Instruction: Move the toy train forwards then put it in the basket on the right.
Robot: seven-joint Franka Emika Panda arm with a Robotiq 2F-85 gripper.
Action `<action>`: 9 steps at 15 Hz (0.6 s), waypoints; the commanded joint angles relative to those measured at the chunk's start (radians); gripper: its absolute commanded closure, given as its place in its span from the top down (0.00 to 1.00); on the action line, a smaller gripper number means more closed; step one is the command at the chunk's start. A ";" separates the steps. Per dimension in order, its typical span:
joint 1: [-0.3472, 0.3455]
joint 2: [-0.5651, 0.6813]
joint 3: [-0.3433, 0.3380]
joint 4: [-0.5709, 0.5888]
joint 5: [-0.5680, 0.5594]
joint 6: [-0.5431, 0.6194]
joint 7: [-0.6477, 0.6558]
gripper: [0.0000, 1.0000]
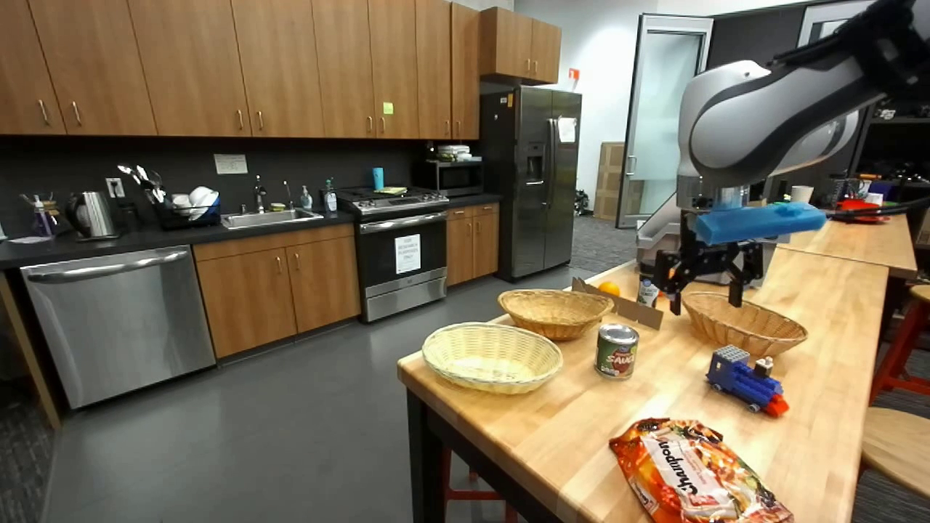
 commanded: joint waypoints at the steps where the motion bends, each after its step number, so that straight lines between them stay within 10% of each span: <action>1: 0.013 0.016 0.005 0.056 -0.022 -0.033 -0.025 1.00; 9: -0.022 -0.079 -0.023 -0.104 -0.021 -0.070 0.014 1.00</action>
